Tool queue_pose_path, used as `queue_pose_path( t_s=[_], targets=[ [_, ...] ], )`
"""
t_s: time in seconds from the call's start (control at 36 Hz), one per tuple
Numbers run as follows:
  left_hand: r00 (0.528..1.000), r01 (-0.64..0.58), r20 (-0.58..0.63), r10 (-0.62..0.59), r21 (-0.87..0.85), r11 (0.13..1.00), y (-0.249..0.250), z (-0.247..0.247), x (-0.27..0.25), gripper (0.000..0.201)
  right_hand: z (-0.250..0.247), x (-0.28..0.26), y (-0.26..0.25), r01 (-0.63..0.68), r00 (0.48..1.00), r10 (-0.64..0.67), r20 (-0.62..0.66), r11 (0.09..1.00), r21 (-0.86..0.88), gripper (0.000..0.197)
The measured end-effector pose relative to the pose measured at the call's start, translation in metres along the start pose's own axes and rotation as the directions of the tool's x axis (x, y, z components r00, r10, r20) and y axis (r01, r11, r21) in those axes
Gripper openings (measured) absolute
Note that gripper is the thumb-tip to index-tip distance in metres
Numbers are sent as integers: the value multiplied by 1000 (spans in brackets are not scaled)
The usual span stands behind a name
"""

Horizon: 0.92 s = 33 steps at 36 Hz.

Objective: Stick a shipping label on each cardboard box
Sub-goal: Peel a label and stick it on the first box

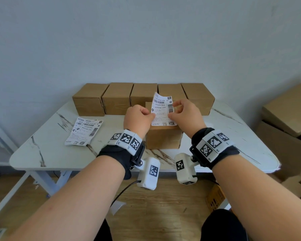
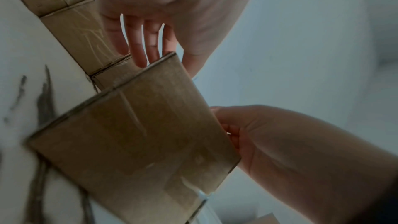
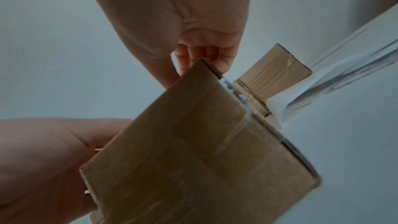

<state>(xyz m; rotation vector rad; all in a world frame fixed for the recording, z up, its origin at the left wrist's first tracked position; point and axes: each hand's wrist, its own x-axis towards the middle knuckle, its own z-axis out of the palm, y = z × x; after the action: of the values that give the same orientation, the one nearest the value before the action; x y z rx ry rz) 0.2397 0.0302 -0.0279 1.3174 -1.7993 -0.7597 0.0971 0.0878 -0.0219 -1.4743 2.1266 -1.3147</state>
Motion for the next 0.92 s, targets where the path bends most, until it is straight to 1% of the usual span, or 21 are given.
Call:
queue_pose_path(
  t_s=[0.11,0.19,0.25,0.28,0.33,0.42,0.47,0.53,0.64,0.69,0.78,0.86,0.92],
  targets=[
    [997,-58,-38,63,114,992,-1,1,-1,21,4,0,-1,0,1000,0,0,999,-46,26],
    [983,-160,-53,176,223,962,-1,1,-2,13,5,0,-1,2,1000,-3,-17,998,-62,27],
    [957,-264,-43,288,289,920,-1,1,-4,6,3,-1,0,8,999,-11,-38,997,-75,26],
    [939,-314,-32,342,324,892,-2,1,-5,6,2,-1,0,17,999,-21,-48,996,-86,25],
    [903,-394,3,430,408,824,-3,3,-6,15,0,-2,2,48,996,-57,-69,991,-123,25],
    [866,-455,40,498,472,755,-6,3,-5,22,-1,-1,4,104,992,-114,-55,981,-163,22],
    [857,-469,49,513,489,736,-8,2,-4,24,0,-1,5,136,990,-141,-21,978,-157,17],
    [854,-472,56,518,501,725,-10,0,-2,25,1,-2,5,163,986,-164,10,971,-174,17],
    [875,-444,71,480,514,734,-12,0,-2,27,4,-5,5,210,978,-204,53,957,-202,31],
    [890,-418,68,451,516,748,-12,0,-3,28,5,-5,4,222,975,-210,76,947,-232,35],
    [912,-373,55,406,519,769,-14,1,-5,31,5,-5,4,179,984,-175,40,940,-289,32],
    [924,-346,46,380,527,776,-16,0,-6,33,2,-6,7,101,994,-108,-6,948,-300,35],
    [928,-341,54,368,520,783,-16,0,-6,33,0,-6,9,73,997,-81,-18,953,-293,37]
  ],
)
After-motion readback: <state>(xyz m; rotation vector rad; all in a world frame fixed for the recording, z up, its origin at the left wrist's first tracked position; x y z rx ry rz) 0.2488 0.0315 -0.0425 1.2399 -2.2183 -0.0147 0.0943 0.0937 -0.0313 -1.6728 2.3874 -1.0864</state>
